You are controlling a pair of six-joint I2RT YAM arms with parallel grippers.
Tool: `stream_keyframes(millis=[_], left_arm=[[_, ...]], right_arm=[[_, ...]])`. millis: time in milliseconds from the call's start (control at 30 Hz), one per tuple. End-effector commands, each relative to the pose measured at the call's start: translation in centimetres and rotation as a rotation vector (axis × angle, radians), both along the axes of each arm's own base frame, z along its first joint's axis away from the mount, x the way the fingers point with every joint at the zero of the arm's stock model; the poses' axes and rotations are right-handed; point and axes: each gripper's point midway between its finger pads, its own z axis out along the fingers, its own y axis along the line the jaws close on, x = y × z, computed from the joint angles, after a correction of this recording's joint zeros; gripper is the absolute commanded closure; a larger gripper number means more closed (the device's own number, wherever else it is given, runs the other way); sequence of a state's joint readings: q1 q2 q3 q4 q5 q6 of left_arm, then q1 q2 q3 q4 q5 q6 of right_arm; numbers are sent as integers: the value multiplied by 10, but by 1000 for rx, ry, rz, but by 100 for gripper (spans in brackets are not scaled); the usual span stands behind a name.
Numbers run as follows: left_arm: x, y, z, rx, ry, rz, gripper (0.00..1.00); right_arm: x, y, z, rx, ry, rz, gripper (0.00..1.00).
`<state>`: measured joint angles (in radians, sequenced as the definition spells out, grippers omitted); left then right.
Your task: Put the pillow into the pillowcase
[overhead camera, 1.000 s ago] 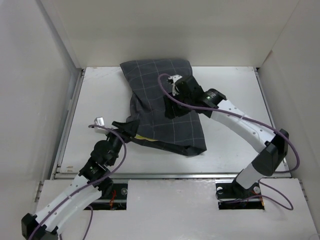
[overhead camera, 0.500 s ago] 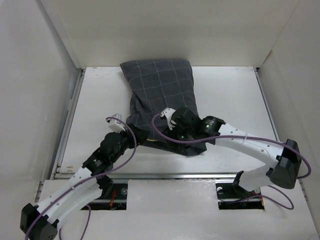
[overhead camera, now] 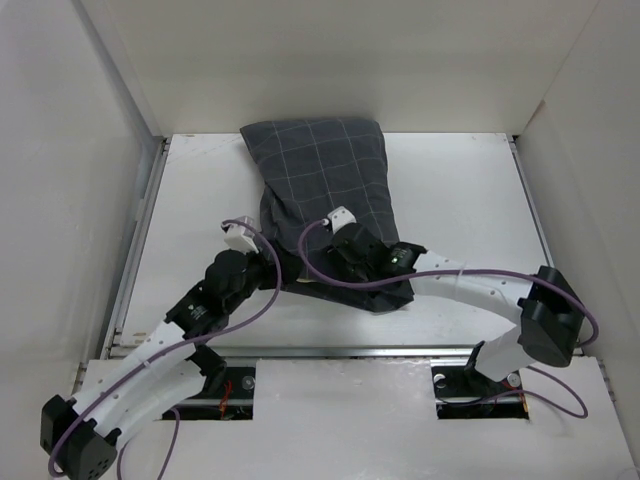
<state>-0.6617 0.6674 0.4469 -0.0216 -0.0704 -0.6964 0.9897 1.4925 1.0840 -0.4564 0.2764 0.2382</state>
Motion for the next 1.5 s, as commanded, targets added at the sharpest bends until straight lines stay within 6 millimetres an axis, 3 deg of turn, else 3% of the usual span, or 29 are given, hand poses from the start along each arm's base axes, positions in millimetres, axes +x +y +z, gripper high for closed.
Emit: stream_keyframes(millis=[0,33,100,133,233,300,333,400,467,500,667,800,833,933,967,1000,1033,1067,1100,1133,1200,1267,1300,1367,1400,1433,1467], left_arm=[[3,-2,41,45,-98,-50,15],[3,-1,42,72,-100,-59,13],[2,-2,53,90,-125,-85,9],[0,-4,53,118,-135,-120,9],[0,-6,53,151,-104,-138,9],[2,-9,47,192,-59,-157,11],[2,-13,40,214,-30,-187,11],[-2,-12,27,272,12,-221,11],[-3,-11,20,312,50,-231,6],[-7,-18,14,326,65,-257,0],[-12,-43,17,371,51,-401,0],[4,-37,-17,497,184,-335,0],[8,-35,-40,557,261,-321,0],[17,-44,-57,611,330,-321,0],[17,-48,-74,636,380,-337,0],[27,-60,-72,617,350,-353,0],[25,-72,-73,587,356,-411,7],[25,-82,-81,592,367,-449,24],[31,-95,-74,565,342,-481,82],[37,-101,-71,557,330,-480,100],[31,-125,-72,529,330,-593,100],[38,-164,-42,444,224,-697,100],[27,-186,-40,380,229,-807,100],[25,-249,9,283,91,-957,100],[18,-249,9,269,114,-988,100],[16,-264,-1,259,134,-1043,100],[16,-284,35,200,74,-1093,100]], right_arm=[[46,14,30,45,-218,-112,41],[50,19,30,41,-226,-104,43],[57,28,28,29,-228,-95,76],[61,31,20,8,-223,-100,98],[65,40,39,16,-227,-88,100],[67,35,64,34,-266,-104,100],[65,32,87,64,-284,-108,100],[68,22,107,80,-288,-133,100],[74,-6,123,88,-270,-201,100],[77,-15,127,107,-253,-218,100],[98,-78,129,224,-140,-270,100],[88,-105,128,227,-144,-301,100],[82,-106,131,244,-147,-289,100],[70,-115,120,253,-118,-282,100],[66,-116,117,255,-110,-276,100],[64,-120,113,258,-104,-291,98],[60,-123,105,247,-91,-292,98],[59,-129,107,253,-101,-305,98],[56,-132,102,252,-91,-308,98],[55,-133,105,258,-99,-307,98],[51,-139,107,261,-106,-319,97],[55,-150,111,267,-120,-351,97],[55,-153,114,281,-126,-369,97],[57,-162,113,286,-127,-394,97],[58,-167,116,290,-137,-407,97],[59,-170,116,300,-133,-429,97],[63,-179,116,299,-138,-458,94]])
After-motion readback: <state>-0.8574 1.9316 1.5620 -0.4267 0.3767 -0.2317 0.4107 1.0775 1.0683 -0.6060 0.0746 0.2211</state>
